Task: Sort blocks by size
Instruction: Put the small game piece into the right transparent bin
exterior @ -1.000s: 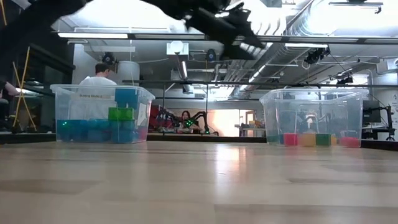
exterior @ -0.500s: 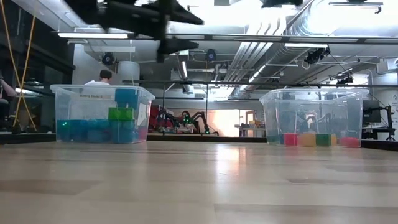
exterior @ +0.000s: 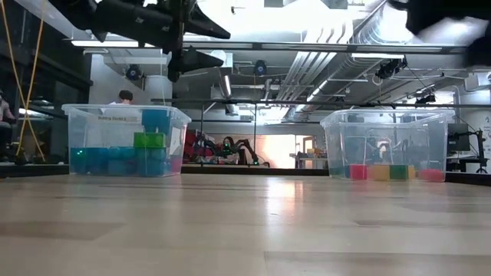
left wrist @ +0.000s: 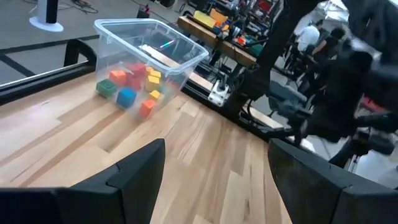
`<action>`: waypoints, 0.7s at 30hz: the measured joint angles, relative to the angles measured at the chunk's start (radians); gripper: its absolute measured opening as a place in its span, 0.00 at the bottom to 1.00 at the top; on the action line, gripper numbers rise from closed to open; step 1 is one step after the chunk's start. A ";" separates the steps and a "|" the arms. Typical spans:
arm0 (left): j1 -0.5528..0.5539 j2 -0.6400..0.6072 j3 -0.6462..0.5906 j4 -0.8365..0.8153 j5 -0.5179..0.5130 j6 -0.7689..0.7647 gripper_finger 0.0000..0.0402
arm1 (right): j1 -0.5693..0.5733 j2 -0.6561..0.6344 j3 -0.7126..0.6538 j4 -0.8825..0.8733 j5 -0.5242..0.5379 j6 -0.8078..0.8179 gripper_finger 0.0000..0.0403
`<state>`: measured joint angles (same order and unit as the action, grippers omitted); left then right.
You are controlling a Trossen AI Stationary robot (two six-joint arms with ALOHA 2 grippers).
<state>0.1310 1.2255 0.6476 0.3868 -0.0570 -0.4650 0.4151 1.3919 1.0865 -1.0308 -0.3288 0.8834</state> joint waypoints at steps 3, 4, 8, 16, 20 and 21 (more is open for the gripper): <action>0.000 0.000 0.000 -0.005 0.013 0.034 0.67 | 0.145 -0.017 -0.142 0.197 -0.030 0.288 0.78; 0.000 0.000 0.000 -0.005 0.018 0.049 0.67 | 0.187 -0.017 -0.167 0.255 -0.028 0.374 0.78; 0.000 0.000 0.000 -0.005 0.020 0.115 0.67 | 0.291 0.010 -0.195 0.401 -0.005 0.530 0.78; 0.000 0.000 0.000 -0.007 0.020 0.239 0.67 | 0.325 0.271 0.002 0.058 0.153 0.118 0.78; 0.000 0.000 0.000 -0.008 0.020 0.234 0.67 | 0.324 0.401 0.062 0.009 0.191 -0.063 0.78; 0.000 0.000 0.000 -0.009 0.020 0.233 0.67 | 0.325 0.425 0.066 0.026 0.179 -0.078 0.78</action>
<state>0.1310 1.2255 0.6476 0.3777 -0.0368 -0.2321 0.7403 1.8166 1.1526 -1.0053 -0.1497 0.8056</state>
